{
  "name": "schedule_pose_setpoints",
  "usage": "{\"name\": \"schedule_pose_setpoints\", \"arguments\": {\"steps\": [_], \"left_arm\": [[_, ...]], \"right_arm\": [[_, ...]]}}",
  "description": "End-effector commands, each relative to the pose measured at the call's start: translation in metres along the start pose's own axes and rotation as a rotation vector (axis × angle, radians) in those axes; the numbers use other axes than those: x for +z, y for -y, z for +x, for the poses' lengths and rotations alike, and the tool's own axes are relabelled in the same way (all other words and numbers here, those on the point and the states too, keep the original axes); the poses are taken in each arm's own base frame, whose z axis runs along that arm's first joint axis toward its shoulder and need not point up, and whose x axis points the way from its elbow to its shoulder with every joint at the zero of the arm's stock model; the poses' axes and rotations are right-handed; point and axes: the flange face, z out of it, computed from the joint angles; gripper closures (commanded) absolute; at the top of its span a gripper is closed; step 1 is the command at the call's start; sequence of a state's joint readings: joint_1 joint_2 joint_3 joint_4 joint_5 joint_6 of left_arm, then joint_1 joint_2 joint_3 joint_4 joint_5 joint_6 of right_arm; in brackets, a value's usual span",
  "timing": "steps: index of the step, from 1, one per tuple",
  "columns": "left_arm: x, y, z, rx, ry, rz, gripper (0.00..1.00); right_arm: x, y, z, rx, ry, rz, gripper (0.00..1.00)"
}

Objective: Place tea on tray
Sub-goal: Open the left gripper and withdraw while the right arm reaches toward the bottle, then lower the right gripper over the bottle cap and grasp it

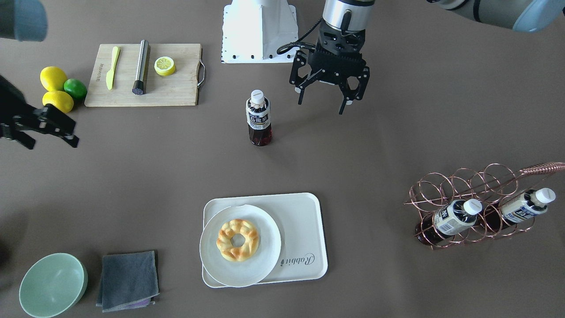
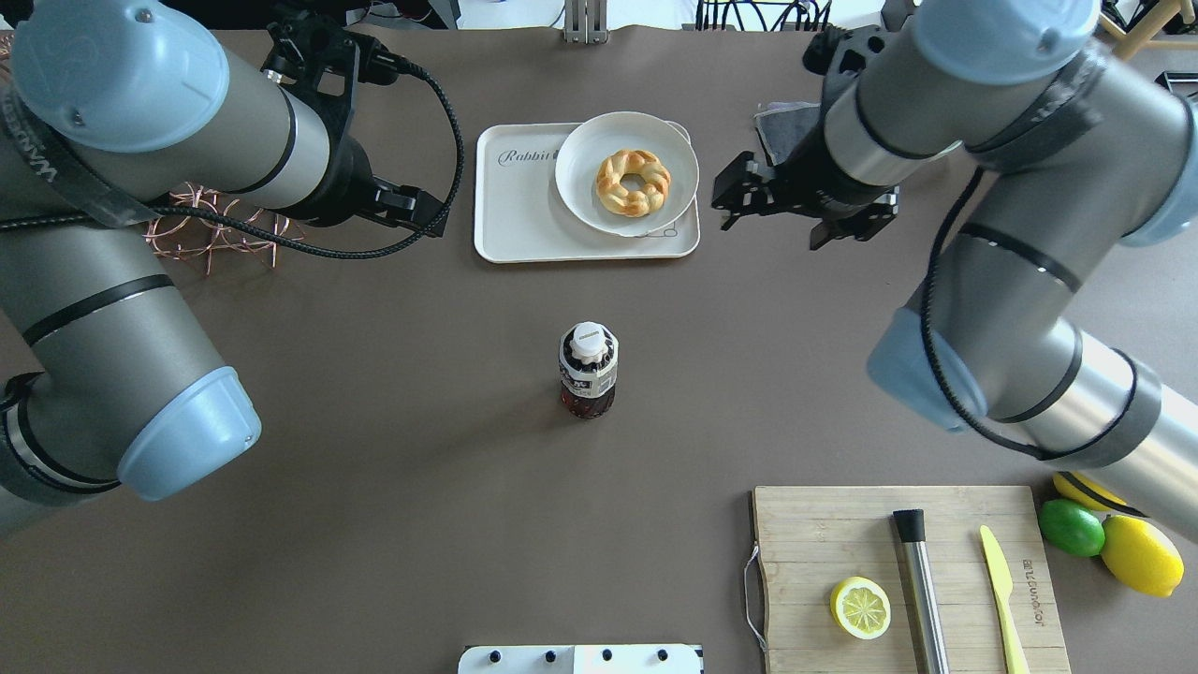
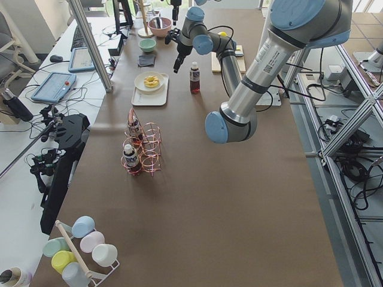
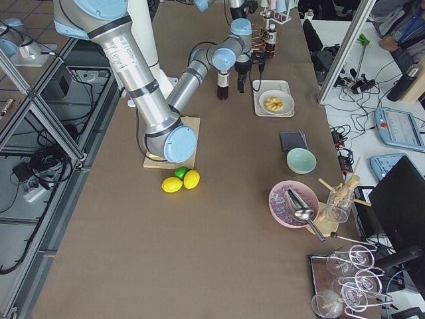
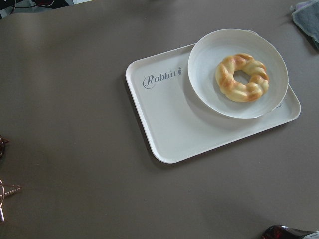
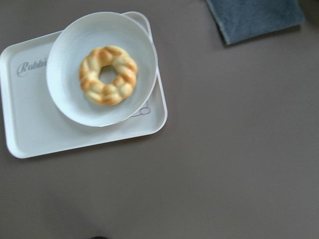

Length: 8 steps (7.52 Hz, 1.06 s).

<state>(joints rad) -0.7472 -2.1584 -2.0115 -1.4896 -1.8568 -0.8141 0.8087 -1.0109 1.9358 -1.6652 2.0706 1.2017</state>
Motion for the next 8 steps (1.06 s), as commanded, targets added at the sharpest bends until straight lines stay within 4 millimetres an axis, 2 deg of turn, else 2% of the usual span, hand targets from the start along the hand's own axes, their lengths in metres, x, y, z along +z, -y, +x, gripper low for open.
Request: {"name": "schedule_pose_setpoints", "arguments": {"steps": [1, 2, 3, 4, 5, 6, 7, 8], "left_arm": [[0.007, -0.008, -0.025, -0.013, 0.003, -0.029, 0.07], [0.005, -0.007, -0.028, -0.016, 0.006, -0.023, 0.06], [0.005, -0.007, -0.028, -0.018, 0.006, -0.023, 0.06], [0.003, -0.006, -0.028, -0.018, 0.004, -0.021, 0.06], [0.007, -0.012, -0.035, -0.022, 0.012, -0.031, 0.06], [0.005, -0.013, -0.034, -0.021, 0.004, -0.034, 0.06], [0.003, -0.009, -0.038, -0.027, 0.007, -0.03, 0.06], [0.003, -0.01, -0.037, -0.028, 0.0, -0.037, 0.06]], "right_arm": [[0.021, -0.057, -0.107, 0.025, 0.043, 0.0, 0.0], [0.027, -0.056, -0.13, 0.019, 0.041, -0.008, 0.0], [0.026, -0.054, -0.135, 0.014, 0.042, -0.008, 0.0], [0.034, -0.062, -0.136, 0.01, 0.033, -0.019, 0.0], [0.042, -0.072, -0.139, 0.01, 0.005, -0.024, 0.0], [0.047, -0.085, -0.145, -0.001, -0.016, -0.022, 0.01], [0.05, -0.095, -0.15, -0.012, -0.017, -0.022, 0.05], [0.053, -0.097, -0.149, -0.009, -0.035, -0.025, 0.23]]}}
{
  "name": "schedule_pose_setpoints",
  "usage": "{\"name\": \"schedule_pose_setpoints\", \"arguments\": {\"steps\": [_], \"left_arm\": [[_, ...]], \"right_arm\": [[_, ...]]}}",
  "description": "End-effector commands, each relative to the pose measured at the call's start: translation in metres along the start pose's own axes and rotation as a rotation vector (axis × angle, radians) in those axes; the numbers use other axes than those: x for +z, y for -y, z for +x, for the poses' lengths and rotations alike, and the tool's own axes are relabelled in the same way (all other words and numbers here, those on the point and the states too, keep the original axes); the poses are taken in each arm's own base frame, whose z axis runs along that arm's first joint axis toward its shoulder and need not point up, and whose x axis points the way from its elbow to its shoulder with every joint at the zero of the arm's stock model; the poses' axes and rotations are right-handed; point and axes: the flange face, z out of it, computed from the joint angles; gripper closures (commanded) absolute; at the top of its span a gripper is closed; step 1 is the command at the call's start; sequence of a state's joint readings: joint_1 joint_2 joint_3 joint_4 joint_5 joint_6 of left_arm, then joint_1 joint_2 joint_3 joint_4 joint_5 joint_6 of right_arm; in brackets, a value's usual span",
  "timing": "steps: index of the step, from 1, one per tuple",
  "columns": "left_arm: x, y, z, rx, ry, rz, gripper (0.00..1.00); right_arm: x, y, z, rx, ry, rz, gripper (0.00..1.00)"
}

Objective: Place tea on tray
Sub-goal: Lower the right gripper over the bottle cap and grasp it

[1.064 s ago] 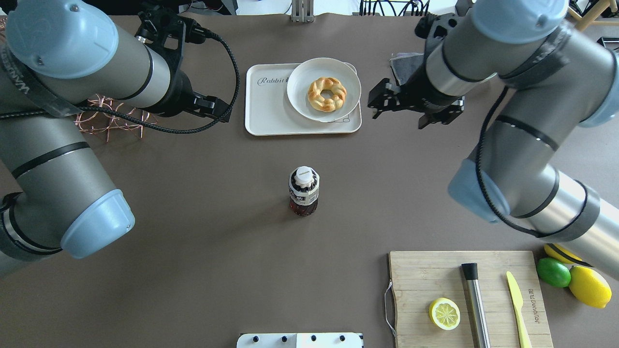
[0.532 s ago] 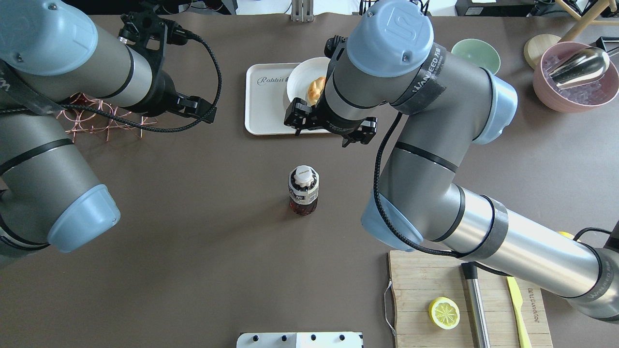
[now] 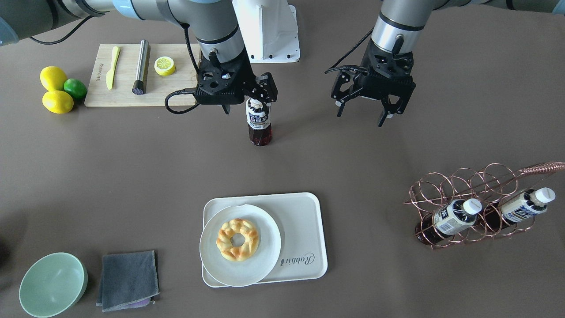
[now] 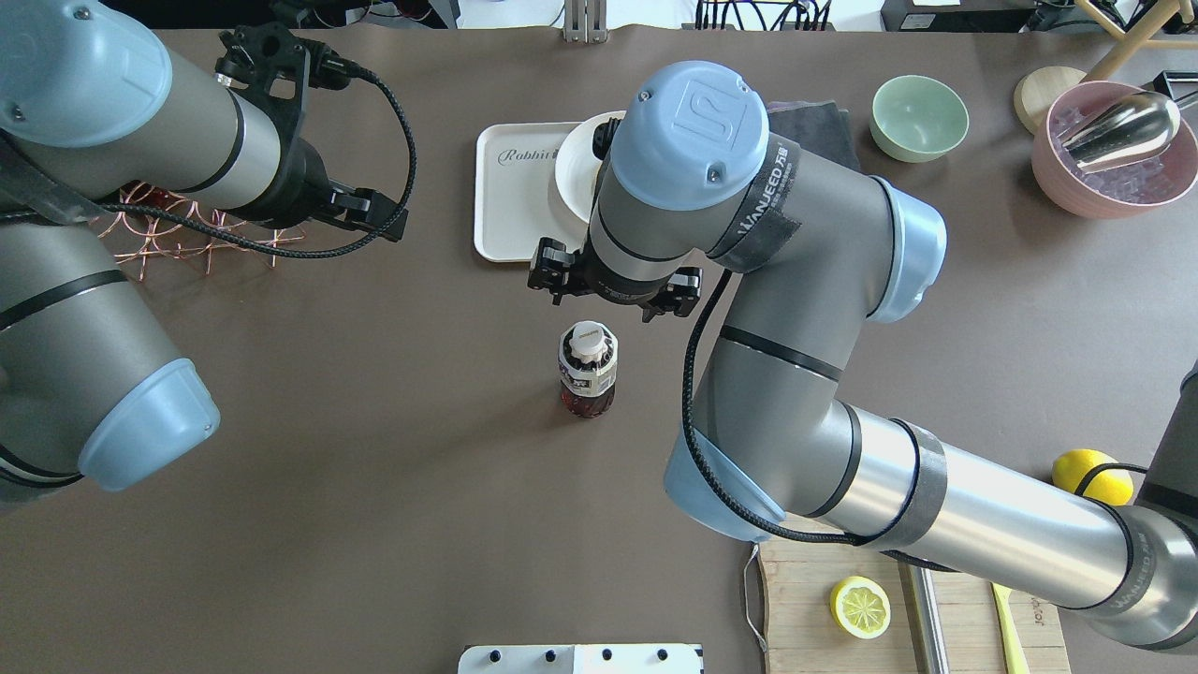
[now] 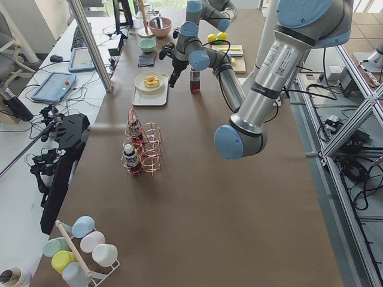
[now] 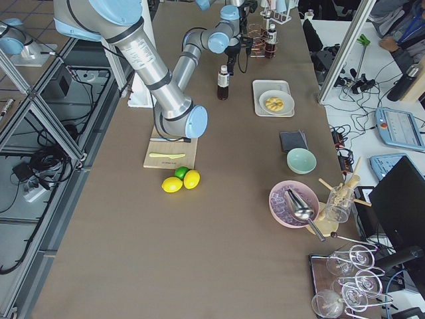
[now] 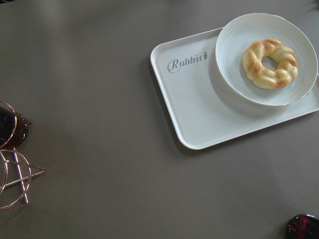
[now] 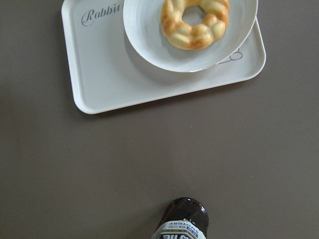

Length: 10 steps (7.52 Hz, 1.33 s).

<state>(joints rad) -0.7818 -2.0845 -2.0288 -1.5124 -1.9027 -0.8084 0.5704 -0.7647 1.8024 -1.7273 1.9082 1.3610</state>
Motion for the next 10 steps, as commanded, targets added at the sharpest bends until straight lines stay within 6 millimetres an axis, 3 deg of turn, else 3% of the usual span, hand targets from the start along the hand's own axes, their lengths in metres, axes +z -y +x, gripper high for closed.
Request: {"name": "schedule_pose_setpoints", "arguments": {"steps": [1, 2, 4, 6, 10], "left_arm": [[-0.003, 0.001, -0.002, -0.006, -0.007, -0.003, 0.06], [-0.002, 0.001, -0.003, -0.01, -0.005, -0.005, 0.06], [0.001, 0.0, -0.006, -0.017, 0.0, -0.009, 0.06], [0.001, 0.0, -0.006, -0.018, 0.0, -0.009, 0.05], [0.001, 0.0, -0.006, -0.02, 0.0, -0.009, 0.05]], "right_arm": [[0.011, -0.016, -0.006, -0.015, -0.032, 0.005, 0.52], [0.01, -0.022, -0.012, -0.023, -0.026, -0.001, 0.67], [0.004, -0.027, -0.021, -0.024, -0.039, -0.009, 0.66], [0.01, -0.027, -0.016, -0.021, -0.054, -0.007, 0.65], [0.012, -0.03, -0.017, -0.027, -0.056, -0.009, 0.52]]}}
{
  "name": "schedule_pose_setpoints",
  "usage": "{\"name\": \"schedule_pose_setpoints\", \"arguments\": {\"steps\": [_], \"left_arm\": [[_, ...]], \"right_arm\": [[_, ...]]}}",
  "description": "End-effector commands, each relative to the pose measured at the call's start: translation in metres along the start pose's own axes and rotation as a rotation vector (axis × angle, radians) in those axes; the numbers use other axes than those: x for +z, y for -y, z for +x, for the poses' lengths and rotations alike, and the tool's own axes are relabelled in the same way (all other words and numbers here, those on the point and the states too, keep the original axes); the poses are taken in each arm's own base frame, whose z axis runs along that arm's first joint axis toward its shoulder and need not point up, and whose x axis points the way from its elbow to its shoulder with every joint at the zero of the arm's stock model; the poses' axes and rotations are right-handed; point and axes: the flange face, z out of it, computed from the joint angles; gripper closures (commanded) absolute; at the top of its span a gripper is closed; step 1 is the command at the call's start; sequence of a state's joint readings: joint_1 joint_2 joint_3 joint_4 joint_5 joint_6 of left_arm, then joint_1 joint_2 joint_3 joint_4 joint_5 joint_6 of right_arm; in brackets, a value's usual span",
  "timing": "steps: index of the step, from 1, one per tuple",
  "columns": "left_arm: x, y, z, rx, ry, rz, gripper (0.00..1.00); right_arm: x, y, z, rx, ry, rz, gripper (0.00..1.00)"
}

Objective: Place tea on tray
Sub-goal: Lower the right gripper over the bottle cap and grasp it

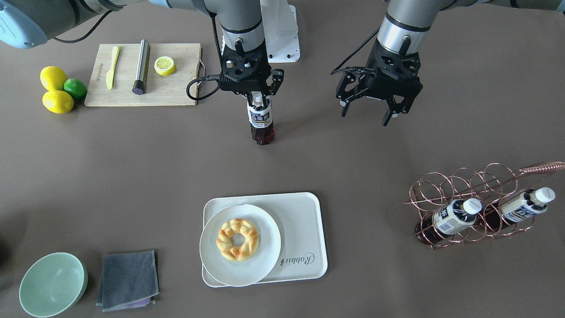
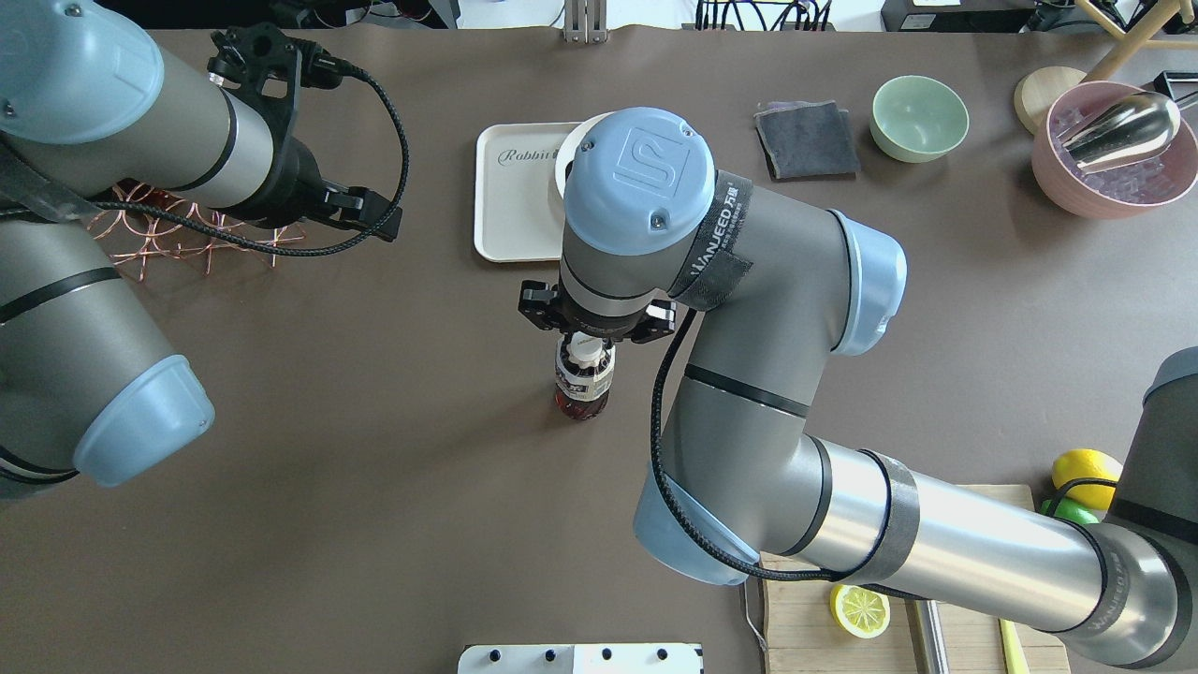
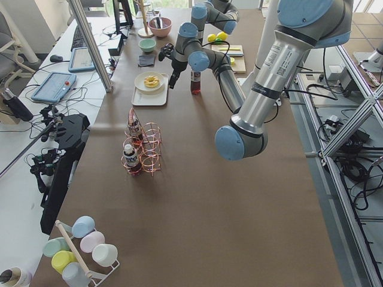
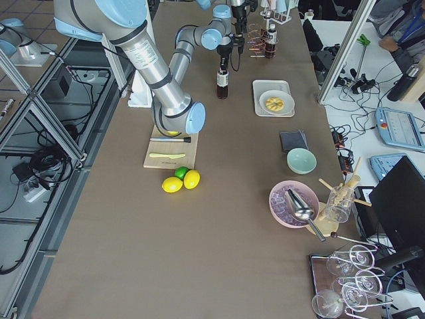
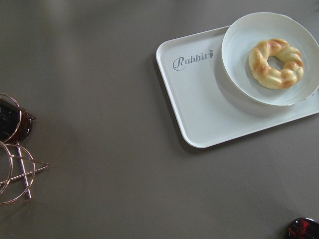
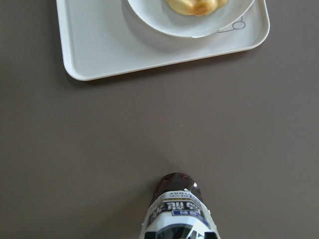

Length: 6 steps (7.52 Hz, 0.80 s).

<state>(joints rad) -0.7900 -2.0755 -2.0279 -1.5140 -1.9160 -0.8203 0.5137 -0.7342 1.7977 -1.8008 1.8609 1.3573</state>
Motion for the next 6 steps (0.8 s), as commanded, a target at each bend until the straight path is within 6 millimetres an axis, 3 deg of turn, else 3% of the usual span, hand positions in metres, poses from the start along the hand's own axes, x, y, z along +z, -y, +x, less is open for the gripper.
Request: {"name": "schedule_pose_setpoints", "arguments": {"steps": [1, 2, 3, 4, 6], "left_arm": [[0.0, 0.0, 0.0, -0.002, 0.0, 0.0, 0.05], [-0.001, 0.0, 0.0, -0.003, -0.001, 0.001, 0.05], [-0.001, 0.0, 0.0, -0.009, 0.0, 0.002, 0.04], [0.0, -0.001, 0.001, -0.008, -0.001, 0.001, 0.04], [-0.002, 0.0, 0.002, -0.012, -0.006, 0.004, 0.04]], "right_arm": [[0.001, -0.003, -0.001, -0.002, -0.001, -0.003, 0.55], [0.0, -0.003, -0.002, 0.0, -0.003, -0.003, 0.87], [-0.006, -0.005, -0.005, -0.001, -0.004, -0.004, 1.0], [-0.009, -0.004, -0.006, -0.005, 0.002, -0.001, 1.0], [-0.034, 0.012, -0.017, -0.009, -0.01, 0.019, 1.0]]}}
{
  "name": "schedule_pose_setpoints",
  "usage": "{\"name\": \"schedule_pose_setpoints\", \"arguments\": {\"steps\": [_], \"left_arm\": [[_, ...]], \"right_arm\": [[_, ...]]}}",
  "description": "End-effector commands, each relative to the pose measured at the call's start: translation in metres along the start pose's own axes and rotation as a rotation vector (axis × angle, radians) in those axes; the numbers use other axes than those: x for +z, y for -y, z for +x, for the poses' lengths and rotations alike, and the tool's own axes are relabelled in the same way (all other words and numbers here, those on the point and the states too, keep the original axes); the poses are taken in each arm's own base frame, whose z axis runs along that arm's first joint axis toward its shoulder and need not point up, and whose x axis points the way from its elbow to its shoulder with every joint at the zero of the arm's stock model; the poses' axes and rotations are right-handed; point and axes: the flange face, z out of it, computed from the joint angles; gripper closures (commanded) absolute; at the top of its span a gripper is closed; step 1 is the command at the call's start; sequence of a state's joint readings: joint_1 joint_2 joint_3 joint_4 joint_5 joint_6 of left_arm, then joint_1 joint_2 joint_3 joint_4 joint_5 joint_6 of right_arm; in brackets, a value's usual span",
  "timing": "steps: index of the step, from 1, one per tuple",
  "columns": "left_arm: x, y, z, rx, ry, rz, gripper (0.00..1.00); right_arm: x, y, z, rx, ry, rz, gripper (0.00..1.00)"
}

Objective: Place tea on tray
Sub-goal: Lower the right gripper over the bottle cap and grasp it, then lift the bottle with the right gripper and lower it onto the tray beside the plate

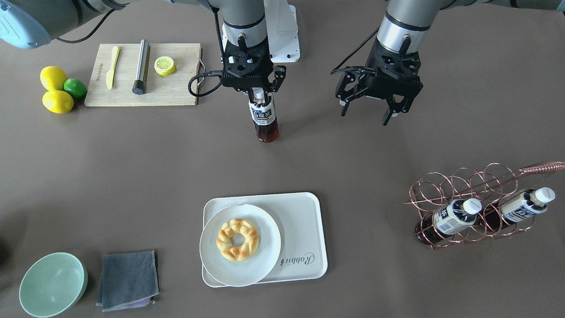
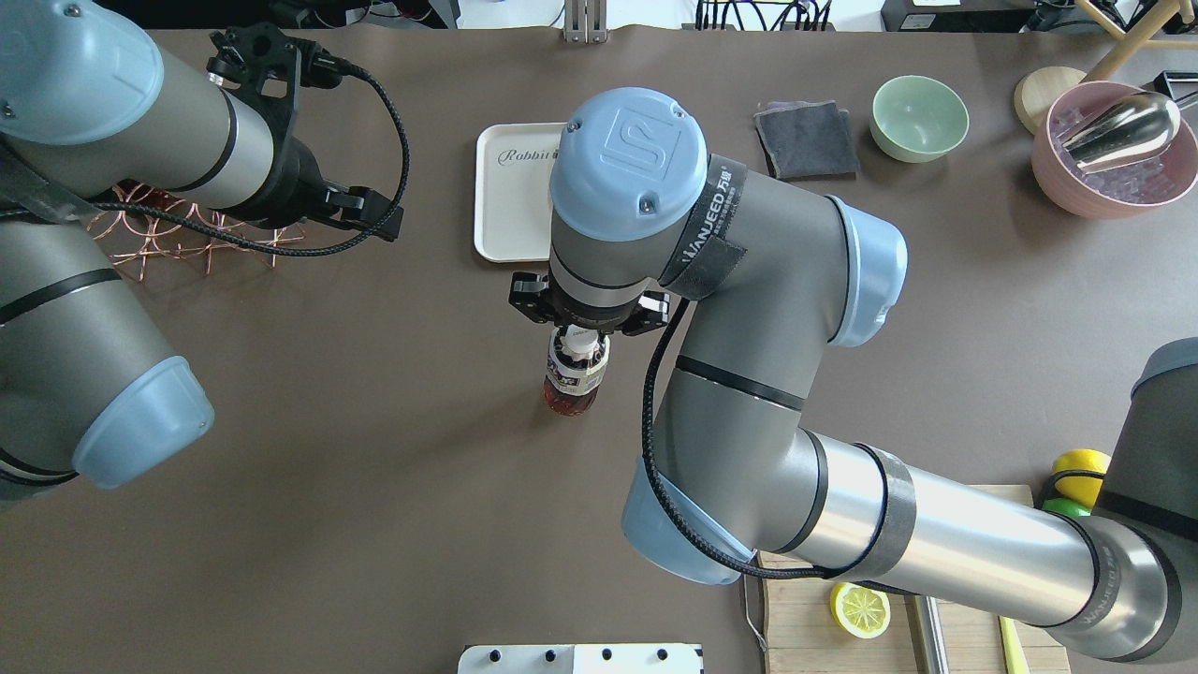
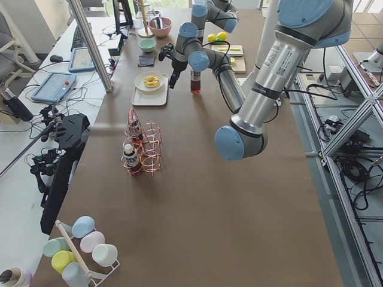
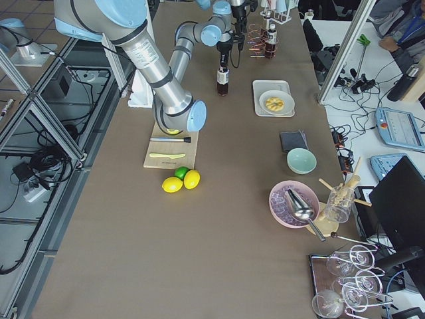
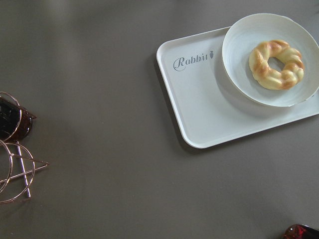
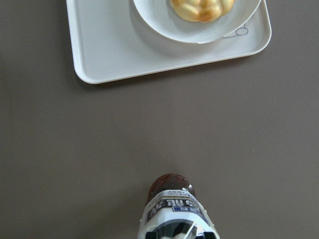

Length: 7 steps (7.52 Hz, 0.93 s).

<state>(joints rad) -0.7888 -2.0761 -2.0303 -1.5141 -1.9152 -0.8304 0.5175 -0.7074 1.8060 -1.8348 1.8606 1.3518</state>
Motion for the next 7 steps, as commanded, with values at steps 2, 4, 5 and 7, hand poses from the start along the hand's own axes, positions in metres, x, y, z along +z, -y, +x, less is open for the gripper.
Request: {"name": "schedule_pose_setpoints", "arguments": {"steps": [2, 4, 5, 7], "left_arm": [[-0.017, -0.018, -0.01, 0.0, -0.011, 0.009, 0.04], [-0.044, -0.065, -0.049, -0.007, -0.018, -0.02, 0.04], [-0.06, -0.076, -0.082, -0.03, 0.004, -0.019, 0.04], [-0.092, -0.08, -0.168, -0.005, 0.019, -0.059, 0.04]], "right_arm": [[-0.036, 0.064, 0.004, -0.04, -0.03, 0.064, 1.0], [-0.039, 0.152, -0.037, -0.01, -0.051, 0.087, 1.0], [-0.028, 0.193, -0.057, 0.009, -0.034, 0.097, 1.0], [-0.018, 0.244, -0.072, 0.042, -0.074, 0.108, 1.0]]}}
